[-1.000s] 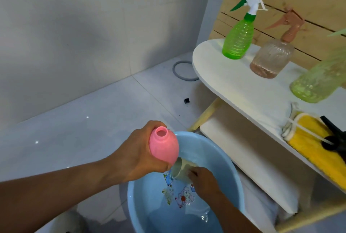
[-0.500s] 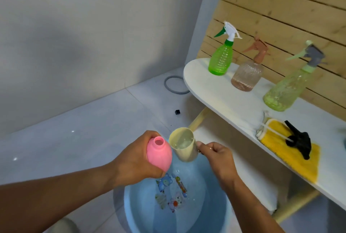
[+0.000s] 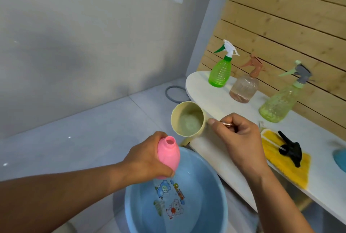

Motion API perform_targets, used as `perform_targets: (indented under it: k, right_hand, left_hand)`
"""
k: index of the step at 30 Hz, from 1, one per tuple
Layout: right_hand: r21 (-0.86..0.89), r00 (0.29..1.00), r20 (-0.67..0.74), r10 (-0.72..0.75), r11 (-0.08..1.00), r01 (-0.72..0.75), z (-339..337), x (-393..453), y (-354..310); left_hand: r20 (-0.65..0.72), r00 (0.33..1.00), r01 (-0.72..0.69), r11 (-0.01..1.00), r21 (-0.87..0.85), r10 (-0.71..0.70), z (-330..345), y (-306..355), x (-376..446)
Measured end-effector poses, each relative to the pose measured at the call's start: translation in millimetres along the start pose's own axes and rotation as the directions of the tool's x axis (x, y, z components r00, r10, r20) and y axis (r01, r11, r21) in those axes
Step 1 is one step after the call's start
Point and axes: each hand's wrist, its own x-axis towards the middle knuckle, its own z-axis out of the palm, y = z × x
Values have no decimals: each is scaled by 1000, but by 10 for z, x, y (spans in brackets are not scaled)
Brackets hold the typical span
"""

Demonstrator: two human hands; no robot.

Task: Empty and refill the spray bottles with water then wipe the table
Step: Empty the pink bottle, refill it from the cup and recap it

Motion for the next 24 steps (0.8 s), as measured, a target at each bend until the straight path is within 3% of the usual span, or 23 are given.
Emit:
perform_targets:
  k: [8,24]
  right_hand:
    - [-248,986,0,-165,955,160,22,-74,-172]
    - [-493,945,73,-320,812,313,-11,-94,-305]
  left_hand:
    - [-9,1000,-22,998,55,22,-1,42,9]
    - [0,1000,-19,995,94,19,34,43,42]
